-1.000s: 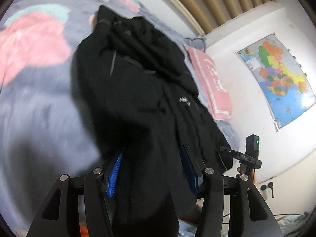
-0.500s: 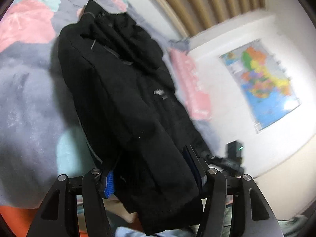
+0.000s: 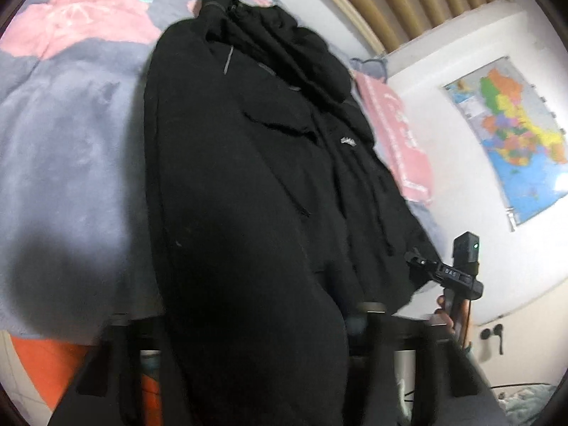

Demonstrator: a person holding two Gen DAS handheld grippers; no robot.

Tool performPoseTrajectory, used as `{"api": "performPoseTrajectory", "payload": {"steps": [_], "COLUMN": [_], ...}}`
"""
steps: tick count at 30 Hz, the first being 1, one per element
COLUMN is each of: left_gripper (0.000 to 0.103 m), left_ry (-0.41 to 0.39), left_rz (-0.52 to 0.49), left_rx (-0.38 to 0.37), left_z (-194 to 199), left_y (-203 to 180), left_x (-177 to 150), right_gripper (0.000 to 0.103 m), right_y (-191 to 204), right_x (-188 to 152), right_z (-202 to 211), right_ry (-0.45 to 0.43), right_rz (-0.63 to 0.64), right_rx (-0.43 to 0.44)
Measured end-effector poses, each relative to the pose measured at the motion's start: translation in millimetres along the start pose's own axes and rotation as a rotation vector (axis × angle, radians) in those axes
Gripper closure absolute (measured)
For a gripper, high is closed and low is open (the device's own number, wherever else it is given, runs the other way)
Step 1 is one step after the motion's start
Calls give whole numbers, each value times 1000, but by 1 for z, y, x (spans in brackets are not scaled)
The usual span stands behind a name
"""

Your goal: Fold large clothes

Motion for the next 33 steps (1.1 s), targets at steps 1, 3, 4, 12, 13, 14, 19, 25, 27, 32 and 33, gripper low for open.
{"api": "performPoseTrajectory", "payload": {"steps": [1,3,4,12,13,14,19,25,27,32,33], "left_gripper": [89,92,93,93,92,92,91,87,87,84,84], "left_ry": [2,-27,-44,-255,-269,-288,-360,-412,-417,-334,-305], "left_rz": [-16,-40,-47,-94,-98,-100,-71,-63,-51,4,24], "left_rx": [32,19,-5,-158,-154,-146,-135,1,47,158,169], "left_z": [-2,10,18,83,82,83,84,41,15,-60,-75], "left_y": [-2,-8,-12,-50,-56,-60,-64,-73,-68,-30,-20], "left_x": [1,7,12,101,112,126,205,294,317,354,357], "right_gripper": [67,76,76,76,76,76,76,76,76,73,73], "right_y": [2,8,13,53,58,62,71,67,61,33,25], "right_x": [1,4,10,92,112,123,211,308,331,365,369], "right_z": [2,17,28,82,87,88,95,49,21,-66,-91], "right_ry": [-11,-40,-61,-199,-220,-232,-312,-327,-315,-208,-167], "right_rz": [7,33,47,132,144,148,133,57,22,-49,-63], "right_rx": [3,7,17,123,124,121,139,106,87,-8,-31]}}
Point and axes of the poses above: each gripper's, at about its wrist camera, not at the fingertips, and z roughly against the way its jaws point, y to its left, x to its top, the point moved 4 cm from there along -z, roughly the way its jaws point, and after that the axes turned 8 degrees about x, right-handed, at the moved point
